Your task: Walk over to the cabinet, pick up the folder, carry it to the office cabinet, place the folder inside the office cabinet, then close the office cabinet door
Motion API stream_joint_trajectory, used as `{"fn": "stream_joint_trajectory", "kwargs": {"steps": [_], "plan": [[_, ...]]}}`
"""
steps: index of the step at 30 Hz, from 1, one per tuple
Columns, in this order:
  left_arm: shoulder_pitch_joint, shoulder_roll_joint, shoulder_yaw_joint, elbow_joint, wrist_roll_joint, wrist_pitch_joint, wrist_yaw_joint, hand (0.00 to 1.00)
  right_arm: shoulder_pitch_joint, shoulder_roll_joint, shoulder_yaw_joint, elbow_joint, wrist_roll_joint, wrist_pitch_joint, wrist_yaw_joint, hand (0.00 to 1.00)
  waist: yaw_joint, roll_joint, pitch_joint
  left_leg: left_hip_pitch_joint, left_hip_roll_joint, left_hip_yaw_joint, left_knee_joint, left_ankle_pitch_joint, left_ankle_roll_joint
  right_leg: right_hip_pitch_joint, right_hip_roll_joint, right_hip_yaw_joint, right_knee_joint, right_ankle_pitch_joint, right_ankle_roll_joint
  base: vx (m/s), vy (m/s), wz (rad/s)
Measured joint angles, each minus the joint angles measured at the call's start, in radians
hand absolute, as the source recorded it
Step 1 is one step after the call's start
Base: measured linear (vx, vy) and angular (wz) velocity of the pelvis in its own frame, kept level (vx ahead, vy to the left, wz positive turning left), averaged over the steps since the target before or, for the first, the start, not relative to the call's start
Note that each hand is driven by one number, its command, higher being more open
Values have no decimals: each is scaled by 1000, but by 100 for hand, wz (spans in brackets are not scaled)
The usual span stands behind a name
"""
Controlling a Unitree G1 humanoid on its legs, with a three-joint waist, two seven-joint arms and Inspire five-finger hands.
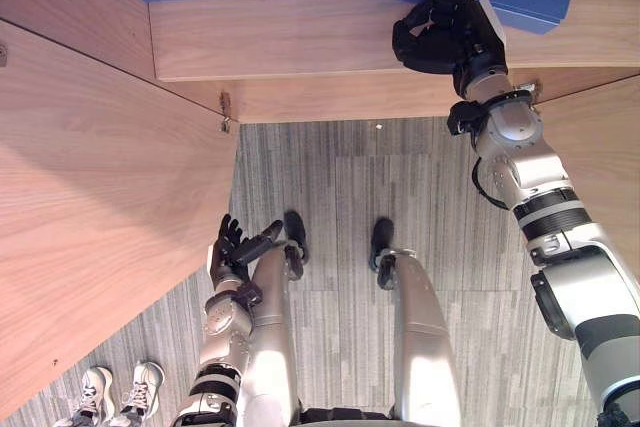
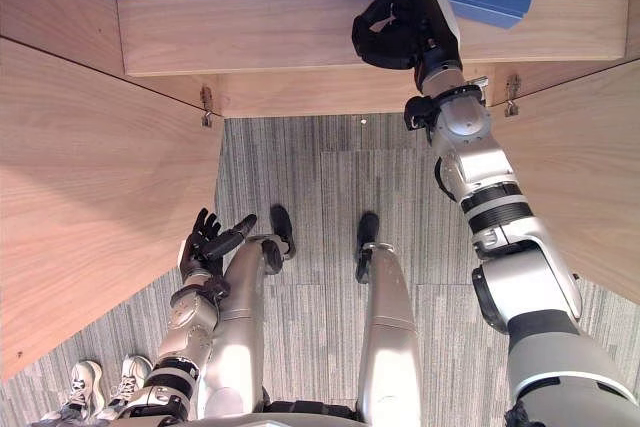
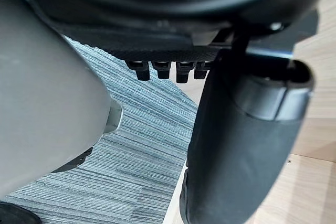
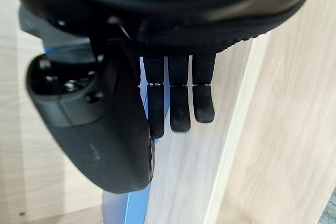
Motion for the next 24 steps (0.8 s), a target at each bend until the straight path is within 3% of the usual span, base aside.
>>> {"fn": "stream_joint_trajectory", "kwargs": {"steps": [5, 9, 14, 24], "plan": [[-11, 0, 18, 11, -16, -1, 3, 100, -102, 82, 0, 95, -25, 15, -84, 0, -4, 0, 0, -13, 4, 7, -3, 0, 0, -16, 2, 1, -6, 7, -1, -5, -18, -4], [-23, -2, 20, 20, -36, -3, 27, 100, -204, 143, -17, 189, -134, 41, -174, 0, -1, 1, -1, -19, 5, 10, -9, 3, 2, -21, 3, 0, -15, 15, -1, -7, -8, -3], [-48, -7, 19, 19, -36, -7, 69, 100, -285, 155, -91, 228, -317, 86, -283, 0, 11, 1, -1, -57, -17, -7, -41, 37, 3, -52, -13, -19, -26, 27, -5, -22, -14, 15], [-48, -29, 19, -18, -36, -9, 110, 100, -300, 139, -332, 231, -331, 156, -435, 0, 20, 2, -1, -76, -37, -19, -69, 80, 6, -69, -32, -41, -25, 43, -16, -49, -20, 10]]}}
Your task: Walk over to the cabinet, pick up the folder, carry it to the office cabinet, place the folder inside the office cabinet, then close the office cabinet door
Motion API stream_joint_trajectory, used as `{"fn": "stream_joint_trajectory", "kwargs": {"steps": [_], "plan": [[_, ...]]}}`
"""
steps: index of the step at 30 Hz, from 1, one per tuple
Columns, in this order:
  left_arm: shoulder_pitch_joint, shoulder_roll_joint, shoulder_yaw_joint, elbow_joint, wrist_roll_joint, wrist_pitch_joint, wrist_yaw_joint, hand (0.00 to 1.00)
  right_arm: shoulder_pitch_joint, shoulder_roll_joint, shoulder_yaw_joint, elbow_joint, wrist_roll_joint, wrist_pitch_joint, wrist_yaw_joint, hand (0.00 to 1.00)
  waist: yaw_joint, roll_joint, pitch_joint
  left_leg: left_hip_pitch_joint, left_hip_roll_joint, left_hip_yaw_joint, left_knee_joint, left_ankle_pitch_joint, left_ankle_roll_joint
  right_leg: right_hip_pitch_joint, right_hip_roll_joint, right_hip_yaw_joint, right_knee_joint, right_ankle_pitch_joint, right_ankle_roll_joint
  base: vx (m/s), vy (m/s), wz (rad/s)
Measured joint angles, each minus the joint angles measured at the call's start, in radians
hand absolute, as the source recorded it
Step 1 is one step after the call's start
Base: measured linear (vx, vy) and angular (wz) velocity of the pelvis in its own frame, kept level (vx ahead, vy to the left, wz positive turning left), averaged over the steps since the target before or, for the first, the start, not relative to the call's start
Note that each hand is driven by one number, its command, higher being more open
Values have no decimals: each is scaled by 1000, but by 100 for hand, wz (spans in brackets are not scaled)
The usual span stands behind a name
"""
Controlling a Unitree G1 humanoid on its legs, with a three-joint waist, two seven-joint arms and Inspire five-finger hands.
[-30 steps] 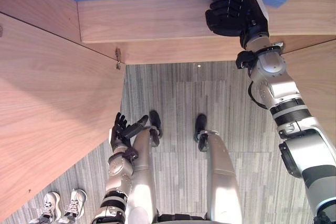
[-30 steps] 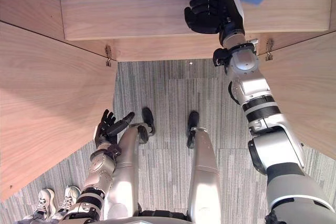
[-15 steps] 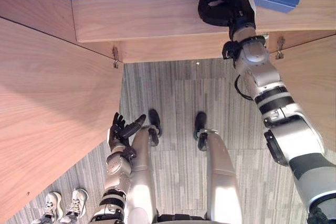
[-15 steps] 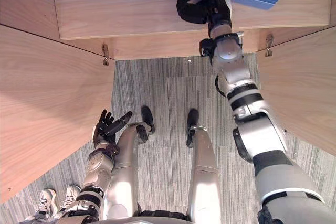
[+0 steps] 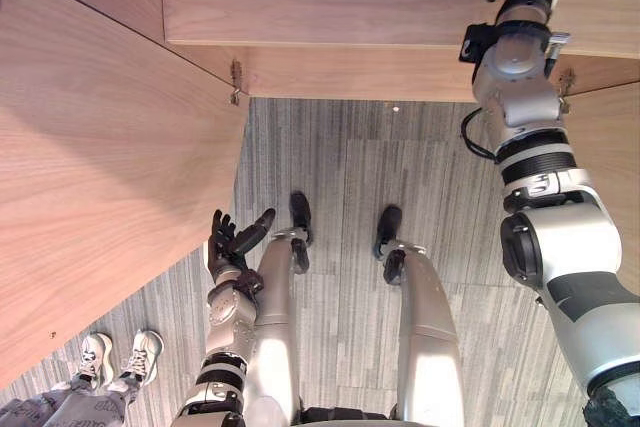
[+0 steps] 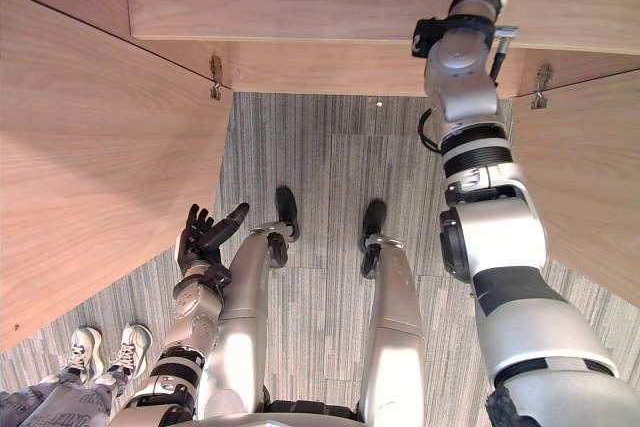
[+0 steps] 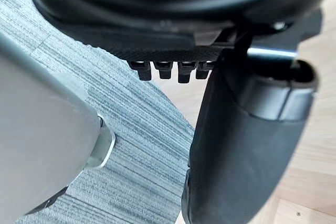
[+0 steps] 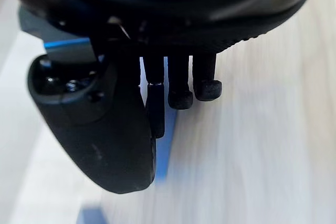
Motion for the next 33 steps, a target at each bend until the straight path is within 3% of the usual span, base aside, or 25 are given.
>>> {"fn": "stream_joint_trajectory", "kwargs": {"steps": [4, 6, 7, 9, 13, 17, 19, 20, 27, 33], "plan": [[1, -14, 0, -15, 0, 1, 1, 100, 4, -28, -59, -28, 19, 0, -13, 0, -3, 0, 0, 7, 2, 3, 8, 0, 0, 4, 0, 4, 7, 0, 0, 0, 0, 0], [1, -25, -2, -18, 0, 4, -2, 100, 81, -34, -58, -172, 39, -4, -9, 0, -8, 0, 0, 28, 6, 5, 13, -1, 1, 28, 2, 3, 5, 0, 0, 0, 0, 0], [3, -28, -2, -17, 0, 7, -3, 100, 154, -34, -52, -281, 50, -12, -8, 0, -8, 0, 0, 46, 9, 7, 13, -3, 1, 48, 4, 2, 1, 0, 0, 1, -17, -4], [26, -40, -7, -16, 2, 17, -13, 100, 379, -22, 1, -543, 55, -82, 24, 0, -11, 0, 0, 121, 19, 11, 7, -21, -1, 126, 14, 2, -19, -3, 0, 0, -21, -10], [98, -32, -21, -3, 17, 31, -44, 100, 730, 71, 109, -803, 67, -204, 116, 0, -30, -5, -4, 275, 21, 38, -28, -47, -14, 267, 17, 16, -60, -19, 3, -10, -15, -11], [178, 8, -43, 60, 85, 40, -73, 100, 1086, 189, 229, -819, 48, -236, 269, 0, -39, -12, -45, 455, 17, 64, -129, -38, -23, 434, 30, 25, -167, -3, 11, 70, -15, -15], [207, 46, -50, 119, 117, 44, -87, 100, 1220, 245, 232, -727, 14, -235, 317, 0, -53, -33, -81, 556, 2, 79, -236, -9, -30, 526, 38, 32, -271, 28, 14, 143, -18, -11], [217, 56, -51, 132, 123, 45, -90, 100, 1248, 257, 225, -703, 2, -234, 326, 100, -56, -41, -94, 580, 0, 90, -265, -3, -35, 545, 41, 38, -300, 40, 15, 166, -9, -27], [315, 79, -38, 181, 199, 64, -93, 100, 1426, 358, -1, -265, -112, -193, 340, 100, -93, -62, -246, 853, -44, 188, -512, 46, -37, 806, 59, 109, -616, 162, 45, 170, 38, -33], [335, 80, -33, 210, 236, 68, -94, 100, 1479, 380, -136, -85, -96, -179, 321, 100, -113, -63, -330, 978, -77, 233, -638, 77, -39, 897, 52, 152, -715, 199, 53, 62, 31, -25]]}}
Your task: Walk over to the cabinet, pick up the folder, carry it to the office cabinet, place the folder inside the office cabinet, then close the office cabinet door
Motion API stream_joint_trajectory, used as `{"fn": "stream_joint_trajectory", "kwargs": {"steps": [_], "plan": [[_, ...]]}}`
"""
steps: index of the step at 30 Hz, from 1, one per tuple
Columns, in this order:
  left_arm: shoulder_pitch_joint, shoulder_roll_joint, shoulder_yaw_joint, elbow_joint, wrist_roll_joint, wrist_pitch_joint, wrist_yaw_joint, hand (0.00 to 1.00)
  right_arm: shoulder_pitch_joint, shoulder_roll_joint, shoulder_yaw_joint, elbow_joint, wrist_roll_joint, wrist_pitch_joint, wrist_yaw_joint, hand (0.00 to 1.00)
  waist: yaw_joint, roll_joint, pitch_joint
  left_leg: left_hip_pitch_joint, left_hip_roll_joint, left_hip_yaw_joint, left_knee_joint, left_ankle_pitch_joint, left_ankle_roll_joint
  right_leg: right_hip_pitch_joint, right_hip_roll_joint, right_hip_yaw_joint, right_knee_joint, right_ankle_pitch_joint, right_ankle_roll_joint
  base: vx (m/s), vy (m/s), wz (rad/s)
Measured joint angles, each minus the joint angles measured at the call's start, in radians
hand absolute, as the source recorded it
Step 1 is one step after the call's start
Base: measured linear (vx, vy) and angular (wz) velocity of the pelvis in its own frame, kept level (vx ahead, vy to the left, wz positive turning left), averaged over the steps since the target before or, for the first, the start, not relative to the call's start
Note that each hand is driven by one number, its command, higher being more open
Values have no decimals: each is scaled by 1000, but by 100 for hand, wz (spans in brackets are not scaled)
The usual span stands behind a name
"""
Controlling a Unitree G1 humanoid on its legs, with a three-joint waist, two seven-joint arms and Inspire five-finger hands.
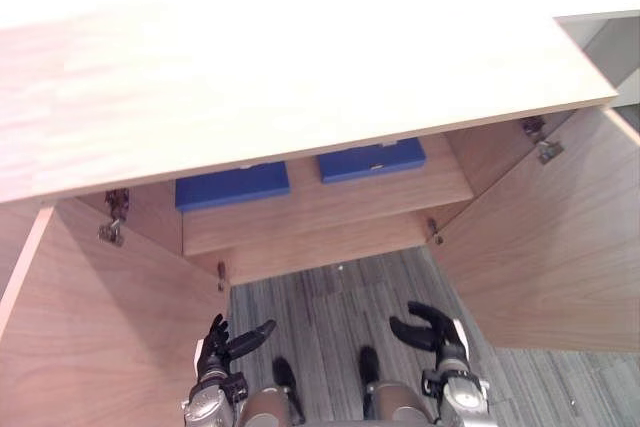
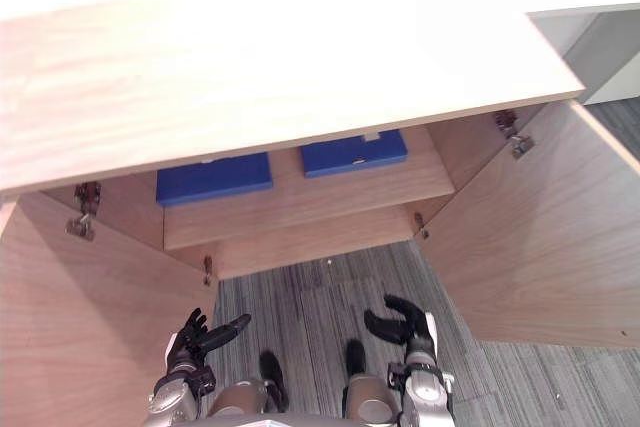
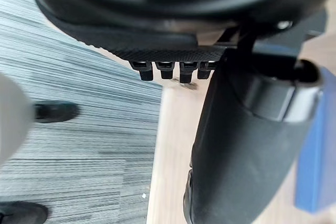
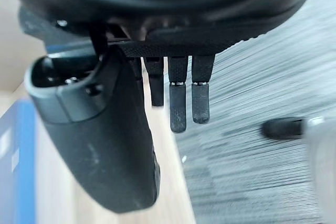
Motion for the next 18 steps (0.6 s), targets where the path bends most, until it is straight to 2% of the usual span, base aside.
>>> {"fn": "stream_joint_trajectory", "kwargs": {"steps": [6, 7, 11, 14, 18], "plan": [[29, -3, 21, 46, 6, 33, -7, 100, 1, 13, -220, 87, 173, 2, -12, 100, -2, -5, -26, 91, -23, 52, -88, 22, -1, 28, 1, 62, -30, 17, 4, -35, 26, -32], [45, -4, 33, 48, 6, 37, -10, 100, -1, 11, -290, 84, 227, 2, -15, 100, -5, -7, -28, 108, -28, 72, -101, 21, -1, 31, 1, 87, -37, 22, 7, -42, 29, -42], [80, 2, 43, 48, 6, 37, -16, 100, -10, -23, -395, -10, 305, 6, -37, 100, -7, -8, -28, 128, -38, 154, -114, 5, -11, 3, 4, 167, -41, 36, 12, -64, 32, -65], [100, 9, 42, 48, 6, 37, -18, 100, -39, -105, -429, -114, 309, 6, -51, 100, -24, -8, -28, 128, -50, 209, -109, -15, -12, -27, 5, 231, -44, 40, 7, -37, 22, -59], [107, 27, 32, 48, 32, 32, -38, 100, -151, -274, -475, -131, 309, -1, -66, 100, -36, -2, -24, 108, -52, 258, -57, -63, -8, -58, 5, 296, -44, 46, 12, 6, 5, -48]]}}
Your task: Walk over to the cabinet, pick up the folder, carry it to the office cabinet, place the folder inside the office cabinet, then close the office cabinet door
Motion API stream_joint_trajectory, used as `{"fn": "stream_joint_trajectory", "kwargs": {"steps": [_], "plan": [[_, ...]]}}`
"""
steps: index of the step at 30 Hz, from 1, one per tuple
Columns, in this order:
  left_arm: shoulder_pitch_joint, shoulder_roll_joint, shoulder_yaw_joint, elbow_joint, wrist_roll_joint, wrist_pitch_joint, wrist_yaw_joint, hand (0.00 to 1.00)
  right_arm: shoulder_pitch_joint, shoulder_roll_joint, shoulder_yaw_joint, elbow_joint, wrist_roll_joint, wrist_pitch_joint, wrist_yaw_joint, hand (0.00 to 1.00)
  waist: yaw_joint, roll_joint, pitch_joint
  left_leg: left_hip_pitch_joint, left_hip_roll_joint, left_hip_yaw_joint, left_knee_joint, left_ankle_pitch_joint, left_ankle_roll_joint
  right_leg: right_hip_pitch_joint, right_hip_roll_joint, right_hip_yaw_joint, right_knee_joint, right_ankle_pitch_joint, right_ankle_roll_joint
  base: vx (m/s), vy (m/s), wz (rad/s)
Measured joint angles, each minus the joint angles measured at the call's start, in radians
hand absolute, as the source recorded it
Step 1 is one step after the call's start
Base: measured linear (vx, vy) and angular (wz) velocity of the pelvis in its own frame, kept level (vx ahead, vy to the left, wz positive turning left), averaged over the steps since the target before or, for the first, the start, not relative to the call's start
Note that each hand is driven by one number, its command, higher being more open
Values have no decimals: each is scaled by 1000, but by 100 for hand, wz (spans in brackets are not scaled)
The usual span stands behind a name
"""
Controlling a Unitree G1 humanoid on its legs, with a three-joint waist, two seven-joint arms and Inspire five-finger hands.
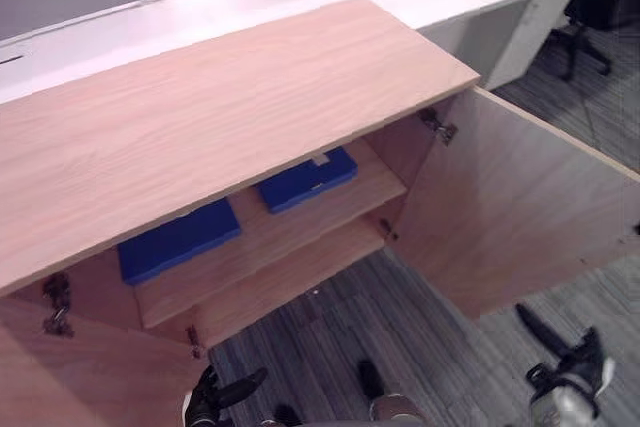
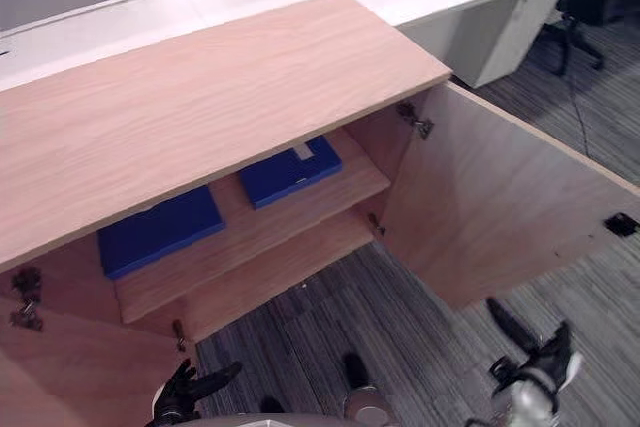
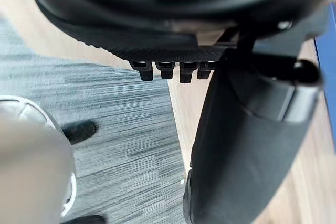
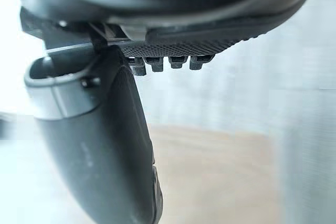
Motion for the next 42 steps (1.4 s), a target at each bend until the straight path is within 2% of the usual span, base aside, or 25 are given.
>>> {"fn": "stream_joint_trajectory", "kwargs": {"steps": [2, 4, 7, 10, 12, 15, 19, 25, 27, 30, 32, 36, 39, 41, 42], "plan": [[0, 4, -1, -1, 0, -2, -4, 100, -45, -60, 0, 1, 1, -3, 0, 100, -9, 8, 6, -14, 2, 1, 24, -12, 9, -11, -1, 11, 0, 7, 10, 61, -24, -26], [0, 5, -12, -4, 0, -5, -11, 100, -122, -148, 6, 24, 4, -17, 13, 100, -12, 30, 19, -33, 5, -5, 56, -37, 18, -26, -1, 25, 2, 11, 10, 77, -29, -28], [-3, -1, -59, -15, -1, -21, -26, 100, -262, -298, 70, 114, 12, -26, 34, 100, -14, 80, 48, -55, 5, -35, 86, -67, 27, -40, -4, 24, 4, 18, 11, 70, -18, -20], [-3, -6, -98, -40, -5, -29, -30, 100, -372, -382, 160, 197, 35, -28, 43, 100, -13, 114, 66, -64, 9, -49, 98, -83, 26, -50, -4, 20, 6, 19, 11, 42, -8, -9], [-3, -17, -123, -56, -11, -37, -36, 100, -423, -401, 170, 232, 62, -29, 32, 100, -13, 129, 74, -69, 10, -48, 104, -91, 27, -54, -4, 18, 7, 20, 12, 24, -3, -8], [-3, -41, -142, -74, -13, -42, -42, 100, -446, -440, 242, 244, 94, -30, 36, 100, -15, 136, 81, -80, 12, -46, 116, -103, 27, -71, -1, 20, 7, 31, 21, 9, 5, -20], [-4, -60, -175, -96, -19, -43, -48, 100, -404, -447, 308, 149, 167, -31, 59, 100, -24, 136, 97, -81, 13, -42, 133, -115, 25, -80, 3, 23, 6, 43, 31, -16, 4, -25], [-3, -68, -155, -83, -27, -43, -47, 100, -23, -385, 333, -358, 226, -31, 112, 100, -52, 121, 111, -84, 41, -15, 173, -139, 22, -79, 22, 59, -2, 54, 33, -31, -34, -20], [-4, -66, -134, -77, -15, -43, -45, 100, 134, -321, 360, -547, 229, -38, 138, 100, -80, 116, 115, -78, 58, -11, 188, -143, 16, -63, 34, 65, -19, 67, 26, -9, -51, -20], [-5, -63, -124, -56, 18, -44, -47, 100, 388, -254, 475, -802, 237, -72, 208, 100, -109, 102, 119, -65, 91, 8, 219, -158, -3, -47, 62, 85, -27, 77, 17, -32, -72, -32], [-9, -57, -125, -37, 34, -44, -53, 100, 472, -255, 575, -877, 237, -81, 266, 100, -114, 84, 118, -62, 105, 13, 237, -168, -15, -46, 78, 100, -27, 82, 9, -48, -66, -33], [-36, -18, -121, 6, 54, -45, -67, 100, 574, -278, 800, -974, 223, -82, 397, 100, -112, 42, 112, -71, 130, 4, 272, -172, -18, -44, 91, 81, -26, 86, -1, -87, -103, -10], [-64, -14, -120, 27, 74, -45, -73, 100, 527, -286, 971, -994, 165, -54, 486, 100, -77, 38, 109, -84, 129, -73, 287, -169, -14, -20, 81, 17, -24, 84, -4, -79, -80, 47], [-69, -13, -120, 27, 87, -47, -73, 100, 435, -252, 1065, -988, 101, -48, 529, 100, -50, 38, 101, -109, 126, -130, 294, -160, -9, -12, 69, -36, -24, 78, -13, -60, -50, 93], [-73, -11, -121, 26, 87, -47, -72, 100, 359, -204, 1098, -965, 63, -49, 538, 100, -27, 36, 98, -131, 120, -170, 294, -149, -5, -12, 59, -75, -24, 76, -16, -42, -42, 93]]}}
